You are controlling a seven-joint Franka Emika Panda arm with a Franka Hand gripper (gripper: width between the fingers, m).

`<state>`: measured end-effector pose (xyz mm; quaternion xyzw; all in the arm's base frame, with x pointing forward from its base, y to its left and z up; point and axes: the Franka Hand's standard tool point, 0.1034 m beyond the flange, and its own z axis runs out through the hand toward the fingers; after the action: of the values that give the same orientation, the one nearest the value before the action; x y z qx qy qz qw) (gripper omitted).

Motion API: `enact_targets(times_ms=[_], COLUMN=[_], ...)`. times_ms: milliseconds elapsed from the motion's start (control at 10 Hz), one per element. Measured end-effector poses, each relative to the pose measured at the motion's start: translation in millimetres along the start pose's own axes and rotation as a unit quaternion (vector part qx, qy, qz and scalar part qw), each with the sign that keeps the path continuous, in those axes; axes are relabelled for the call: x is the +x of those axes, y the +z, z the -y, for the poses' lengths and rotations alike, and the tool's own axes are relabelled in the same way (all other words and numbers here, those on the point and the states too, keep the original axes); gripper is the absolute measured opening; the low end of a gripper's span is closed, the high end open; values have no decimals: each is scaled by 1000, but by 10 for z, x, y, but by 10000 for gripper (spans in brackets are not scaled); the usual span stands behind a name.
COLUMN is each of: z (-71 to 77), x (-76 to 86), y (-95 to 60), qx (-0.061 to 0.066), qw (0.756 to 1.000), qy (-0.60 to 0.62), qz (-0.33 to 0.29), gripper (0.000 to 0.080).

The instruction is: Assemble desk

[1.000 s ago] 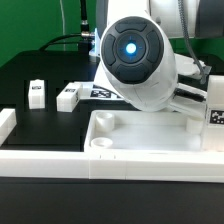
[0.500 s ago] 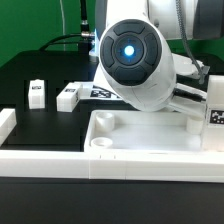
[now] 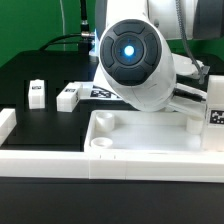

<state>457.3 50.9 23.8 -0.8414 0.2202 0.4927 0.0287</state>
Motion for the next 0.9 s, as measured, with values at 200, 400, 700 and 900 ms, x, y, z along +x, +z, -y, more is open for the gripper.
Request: enact_targets(times_ms=[200,400,700,900], z=[0,-1,-1,-2], x=[0,0,1,1], y=[0,0,-1,-2], qx=[0,0,0,0], qw=[1000,1000,1000,1000], qy=[0,0,0,0], qz=[0,0,0,0], gripper=[75,21,2,2])
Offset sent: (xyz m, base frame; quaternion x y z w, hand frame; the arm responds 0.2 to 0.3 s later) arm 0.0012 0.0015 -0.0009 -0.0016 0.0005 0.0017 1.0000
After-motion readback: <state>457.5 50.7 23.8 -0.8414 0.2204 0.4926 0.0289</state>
